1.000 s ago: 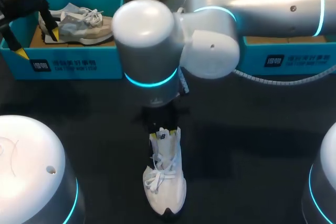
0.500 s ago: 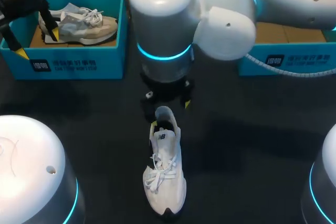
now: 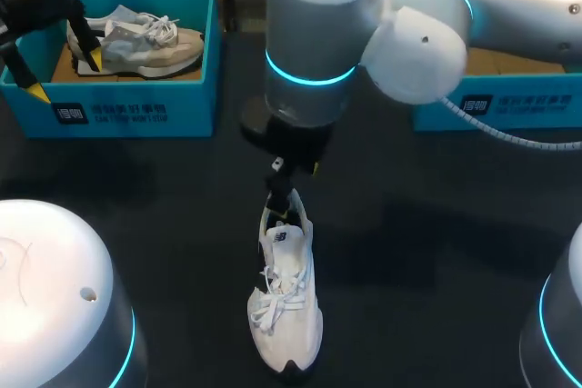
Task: Take the shoe out of the shoebox, open the shoe tongue, remove and reinsert the insole, then place the shoe into the shoebox
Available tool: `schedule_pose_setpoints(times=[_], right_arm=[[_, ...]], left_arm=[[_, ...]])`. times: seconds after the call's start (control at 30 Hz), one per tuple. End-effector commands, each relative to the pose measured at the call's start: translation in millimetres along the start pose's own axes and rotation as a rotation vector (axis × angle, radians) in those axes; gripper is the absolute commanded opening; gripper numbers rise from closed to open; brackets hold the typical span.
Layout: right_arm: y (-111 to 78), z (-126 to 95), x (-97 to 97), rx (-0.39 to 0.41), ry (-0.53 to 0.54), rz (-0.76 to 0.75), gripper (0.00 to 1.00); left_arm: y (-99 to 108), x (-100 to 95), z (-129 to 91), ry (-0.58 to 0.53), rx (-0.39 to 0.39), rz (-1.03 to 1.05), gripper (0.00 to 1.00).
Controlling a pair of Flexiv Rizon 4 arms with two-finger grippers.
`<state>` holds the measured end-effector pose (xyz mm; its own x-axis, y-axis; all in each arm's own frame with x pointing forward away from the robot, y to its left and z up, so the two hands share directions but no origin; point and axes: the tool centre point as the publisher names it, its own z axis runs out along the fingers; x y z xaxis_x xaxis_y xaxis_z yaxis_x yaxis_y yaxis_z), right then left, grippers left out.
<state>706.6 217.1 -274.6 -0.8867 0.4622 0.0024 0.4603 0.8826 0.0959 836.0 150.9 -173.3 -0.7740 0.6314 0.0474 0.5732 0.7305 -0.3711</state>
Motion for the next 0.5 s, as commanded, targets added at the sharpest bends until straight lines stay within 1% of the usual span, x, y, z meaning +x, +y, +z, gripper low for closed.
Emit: schedule_pose_setpoints(times=[0.03,0.1,0.17,0.23,0.3,0.37,0.5], right_arm=[[19.6,5.5,-9.1,0.179,0.039,-0.574,1.0],[24.4,5.3,-12.6,0.19,-0.009,-0.605,1.0],[29.9,7.6,-17.6,0.203,-0.021,-0.625,1.0],[33.2,12.3,-24.0,0.194,-0.023,-0.655,1.0],[37.8,15.9,-25.1,0.205,-0.034,-0.671,1.0],[39.9,19.8,-26.1,0.192,-0.037,-0.688,1.0],[38.1,25.4,-24.5,0.184,-0.038,-0.687,1.0]], left_arm=[[0.3,0.3,-0.2,0.002,-0.003,0.001,1.0],[0.3,0.3,-0.2,0.002,-0.003,0.001,1.0],[0.3,0.3,-0.2,0.002,-0.003,0.001,1.0],[0.3,0.3,-0.2,0.002,-0.003,0.001,1.0],[0.3,0.3,-0.2,0.002,-0.003,0.001,1.0],[0.3,0.3,-0.2,0.002,-0.003,0.001,1.0],[0.3,0.3,-0.2,0.002,-0.003,0.001,1.0]])
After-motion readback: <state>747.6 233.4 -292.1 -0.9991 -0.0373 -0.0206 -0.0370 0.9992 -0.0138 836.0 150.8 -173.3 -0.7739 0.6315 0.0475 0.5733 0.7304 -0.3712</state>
